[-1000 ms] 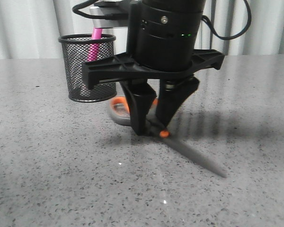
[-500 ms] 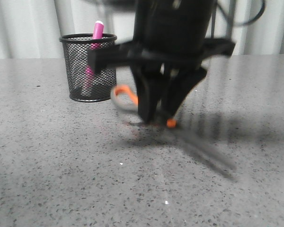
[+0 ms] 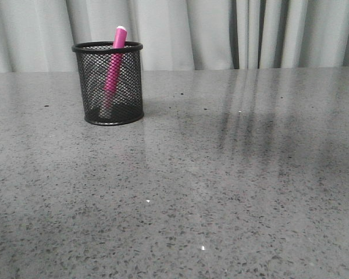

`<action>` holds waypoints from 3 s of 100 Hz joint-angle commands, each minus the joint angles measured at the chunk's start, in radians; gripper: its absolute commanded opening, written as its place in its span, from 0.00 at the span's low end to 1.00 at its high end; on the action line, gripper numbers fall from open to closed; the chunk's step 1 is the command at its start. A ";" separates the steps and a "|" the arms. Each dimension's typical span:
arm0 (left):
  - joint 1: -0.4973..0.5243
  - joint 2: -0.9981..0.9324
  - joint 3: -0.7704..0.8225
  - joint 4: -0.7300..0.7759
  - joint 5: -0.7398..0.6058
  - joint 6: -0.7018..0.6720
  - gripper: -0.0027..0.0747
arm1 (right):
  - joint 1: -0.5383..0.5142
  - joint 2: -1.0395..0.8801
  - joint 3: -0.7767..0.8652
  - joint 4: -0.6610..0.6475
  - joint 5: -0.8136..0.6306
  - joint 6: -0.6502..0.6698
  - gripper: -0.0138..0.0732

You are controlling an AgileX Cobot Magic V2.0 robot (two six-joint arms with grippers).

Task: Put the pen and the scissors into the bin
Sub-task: 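Carry the scissors over the mesh cup and drop them in, blades down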

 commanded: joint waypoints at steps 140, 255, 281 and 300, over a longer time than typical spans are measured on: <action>-0.009 0.001 -0.021 0.008 0.030 -0.015 0.38 | -0.172 0.477 0.042 0.000 -0.926 -0.001 0.08; -0.009 0.001 -0.012 0.027 0.008 -0.015 0.38 | -0.170 0.435 0.046 0.002 -0.770 0.001 0.68; -0.009 0.001 -0.012 0.027 -0.005 -0.015 0.38 | -0.170 0.337 0.046 -0.004 -0.770 0.001 0.68; -0.009 -0.043 -0.006 0.031 -0.126 -0.017 0.36 | -0.168 0.200 0.060 -0.051 -0.770 0.001 0.49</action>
